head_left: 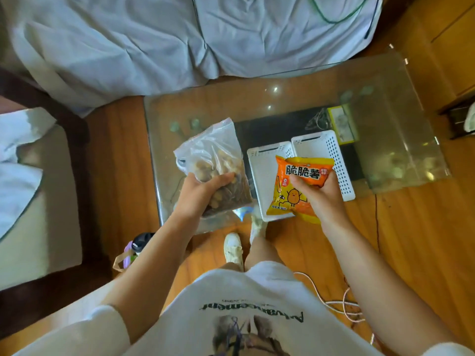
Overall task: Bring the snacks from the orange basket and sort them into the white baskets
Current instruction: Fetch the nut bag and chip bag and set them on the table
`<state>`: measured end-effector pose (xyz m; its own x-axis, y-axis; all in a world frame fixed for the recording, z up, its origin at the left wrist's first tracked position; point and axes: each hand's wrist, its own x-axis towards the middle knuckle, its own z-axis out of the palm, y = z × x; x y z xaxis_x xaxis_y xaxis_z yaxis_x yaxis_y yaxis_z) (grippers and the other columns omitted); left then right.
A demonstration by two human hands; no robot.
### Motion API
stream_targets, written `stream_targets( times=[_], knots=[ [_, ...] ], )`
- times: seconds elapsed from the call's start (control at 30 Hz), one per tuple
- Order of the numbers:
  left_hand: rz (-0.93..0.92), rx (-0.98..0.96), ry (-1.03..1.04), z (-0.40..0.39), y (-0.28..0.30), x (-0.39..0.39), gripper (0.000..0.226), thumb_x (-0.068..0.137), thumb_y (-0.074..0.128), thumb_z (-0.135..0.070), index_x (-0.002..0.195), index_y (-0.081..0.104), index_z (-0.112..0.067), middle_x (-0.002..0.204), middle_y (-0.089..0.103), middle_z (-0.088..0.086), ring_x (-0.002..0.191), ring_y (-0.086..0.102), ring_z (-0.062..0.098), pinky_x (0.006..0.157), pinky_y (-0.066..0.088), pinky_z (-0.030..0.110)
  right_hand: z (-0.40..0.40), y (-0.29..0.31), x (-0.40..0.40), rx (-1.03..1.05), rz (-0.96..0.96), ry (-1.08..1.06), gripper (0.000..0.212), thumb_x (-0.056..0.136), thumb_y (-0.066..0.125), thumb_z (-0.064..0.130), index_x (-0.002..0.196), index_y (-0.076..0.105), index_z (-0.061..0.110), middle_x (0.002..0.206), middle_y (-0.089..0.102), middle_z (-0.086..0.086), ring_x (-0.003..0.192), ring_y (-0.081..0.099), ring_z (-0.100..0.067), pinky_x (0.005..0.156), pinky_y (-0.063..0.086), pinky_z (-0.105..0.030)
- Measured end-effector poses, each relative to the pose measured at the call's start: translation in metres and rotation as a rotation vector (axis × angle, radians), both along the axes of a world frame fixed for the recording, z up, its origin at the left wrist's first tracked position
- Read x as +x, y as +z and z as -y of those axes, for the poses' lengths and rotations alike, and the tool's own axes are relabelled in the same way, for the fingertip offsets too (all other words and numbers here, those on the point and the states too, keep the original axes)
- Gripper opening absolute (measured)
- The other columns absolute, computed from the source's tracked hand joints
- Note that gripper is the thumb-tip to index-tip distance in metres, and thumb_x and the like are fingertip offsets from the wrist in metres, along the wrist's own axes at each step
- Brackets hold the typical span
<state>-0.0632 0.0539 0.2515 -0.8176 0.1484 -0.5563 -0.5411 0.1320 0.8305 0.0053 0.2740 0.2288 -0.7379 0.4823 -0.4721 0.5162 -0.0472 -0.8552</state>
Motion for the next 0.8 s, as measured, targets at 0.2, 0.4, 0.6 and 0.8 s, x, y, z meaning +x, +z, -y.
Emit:
stream_targets(
  times=[0.2, 0.4, 0.6, 0.8],
  knots=[
    [-0.001, -0.058, 0.107, -0.047, -0.07, -0.103, 0.02, 0.074, 0.075, -0.013, 0.081, 0.061, -0.026, 0.069, 0.07, -0.014, 0.062, 0.067, -0.002, 0.057, 0.053, 0.013, -0.042, -0.065, -0.129, 0.015, 0.114, 0.057, 0.064, 0.073, 0.073, 0.039, 0.125, 0.039, 0.025, 0.117, 0.054, 0.007, 0.101, 0.055, -0.012, 0.068, 0.044, -0.018],
    [0.123, -0.093, 0.164, -0.095, -0.163, -0.188, 0.039, 0.073, 0.076, -0.012, 0.108, 0.06, -0.01, 0.088, 0.07, -0.002, 0.083, 0.069, 0.015, 0.08, 0.056, 0.032, -0.071, -0.162, -0.233, 0.023, 0.209, 0.072, 0.067, 0.072, 0.076, 0.035, 0.126, 0.039, 0.021, 0.121, 0.054, 0.005, 0.107, 0.054, -0.016, 0.089, 0.047, -0.035],
    [0.224, -0.214, 0.122, -0.111, -0.254, -0.241, 0.047, 0.072, 0.078, -0.02, 0.114, 0.059, -0.009, 0.107, 0.069, 0.011, 0.1, 0.066, 0.027, 0.095, 0.05, 0.047, -0.095, -0.253, -0.287, 0.059, 0.303, 0.101, 0.063, 0.068, 0.079, 0.036, 0.118, 0.043, 0.021, 0.11, 0.054, 0.007, 0.098, 0.052, -0.013, 0.081, 0.041, -0.031],
    [0.414, -0.393, -0.071, -0.116, -0.319, -0.261, 0.054, 0.072, 0.077, -0.03, 0.117, 0.057, -0.008, 0.107, 0.064, 0.008, 0.104, 0.061, 0.026, 0.097, 0.047, 0.041, -0.104, -0.31, -0.295, 0.101, 0.401, 0.167, 0.062, 0.067, 0.08, 0.035, 0.116, 0.045, 0.02, 0.105, 0.052, 0.008, 0.095, 0.05, -0.012, 0.08, 0.04, -0.031]
  ],
)
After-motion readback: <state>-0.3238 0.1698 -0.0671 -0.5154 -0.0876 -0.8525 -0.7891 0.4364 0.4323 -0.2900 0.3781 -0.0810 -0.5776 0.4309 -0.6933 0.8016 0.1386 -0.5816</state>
